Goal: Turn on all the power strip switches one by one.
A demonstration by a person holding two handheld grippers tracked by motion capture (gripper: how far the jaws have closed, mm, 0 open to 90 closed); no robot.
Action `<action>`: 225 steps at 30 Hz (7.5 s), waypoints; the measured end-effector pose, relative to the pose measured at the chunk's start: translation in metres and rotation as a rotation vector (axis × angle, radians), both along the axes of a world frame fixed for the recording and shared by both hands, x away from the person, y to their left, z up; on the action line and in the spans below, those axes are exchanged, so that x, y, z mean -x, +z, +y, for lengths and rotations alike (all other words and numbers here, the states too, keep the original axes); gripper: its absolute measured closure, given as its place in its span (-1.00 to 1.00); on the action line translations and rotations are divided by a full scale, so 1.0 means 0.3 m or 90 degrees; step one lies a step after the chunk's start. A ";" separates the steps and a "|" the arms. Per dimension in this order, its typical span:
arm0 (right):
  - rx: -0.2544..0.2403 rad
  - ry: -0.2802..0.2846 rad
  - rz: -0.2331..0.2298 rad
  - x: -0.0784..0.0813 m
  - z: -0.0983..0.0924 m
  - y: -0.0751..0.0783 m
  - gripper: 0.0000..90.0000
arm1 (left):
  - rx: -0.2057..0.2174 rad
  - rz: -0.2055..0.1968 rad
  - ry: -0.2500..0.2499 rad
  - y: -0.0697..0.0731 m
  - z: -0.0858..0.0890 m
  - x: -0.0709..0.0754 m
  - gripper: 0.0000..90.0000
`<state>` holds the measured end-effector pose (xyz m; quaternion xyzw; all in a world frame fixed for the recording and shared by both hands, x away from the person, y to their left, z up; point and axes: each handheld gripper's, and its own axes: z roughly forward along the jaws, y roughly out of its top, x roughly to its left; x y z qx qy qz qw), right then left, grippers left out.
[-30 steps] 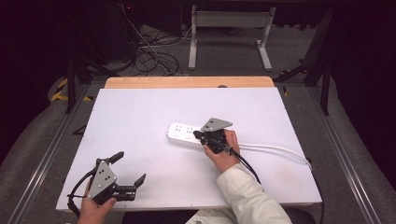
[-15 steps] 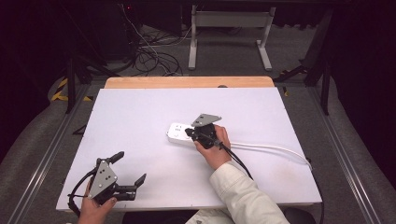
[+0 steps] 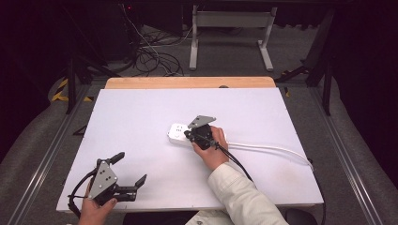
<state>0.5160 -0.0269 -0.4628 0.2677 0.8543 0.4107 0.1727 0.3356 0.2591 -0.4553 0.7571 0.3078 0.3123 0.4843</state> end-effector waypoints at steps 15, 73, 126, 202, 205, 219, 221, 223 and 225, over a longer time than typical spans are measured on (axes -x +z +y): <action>0.001 -0.008 -0.003 -0.001 -0.002 -0.014 1.00 | -0.003 -0.005 0.001 0.002 0.001 0.001 -0.93; -0.036 0.030 0.006 -0.035 0.107 0.068 1.00 | 0.001 -0.001 0.000 0.000 0.002 0.000 -0.93; 0.008 0.001 0.034 -0.045 0.131 -0.010 1.00 | -0.002 -0.002 0.000 0.000 -0.003 0.003 -0.93; -0.161 -0.002 -0.058 0.262 -0.459 0.181 -0.77 | -0.006 -0.006 0.001 0.003 0.001 0.002 -0.93; -0.157 0.003 -0.058 0.263 -0.489 0.154 -0.79 | -0.002 -0.005 -0.004 0.004 0.002 0.003 -0.93; -0.163 -0.010 -0.064 0.309 -0.587 0.023 -0.79 | -0.001 -0.002 -0.004 0.006 0.004 0.003 -0.93; -0.155 -0.003 -0.060 0.316 -0.597 0.011 -0.79 | -0.004 -0.002 -0.002 0.004 0.002 0.003 -0.93; -0.150 -0.004 -0.057 0.324 -0.612 -0.005 -0.79 | -0.006 0.000 -0.002 0.002 0.000 0.005 -0.93; -0.147 -0.009 -0.054 0.333 -0.626 -0.020 -0.79 | -0.012 0.000 -0.002 0.000 0.004 0.005 -0.93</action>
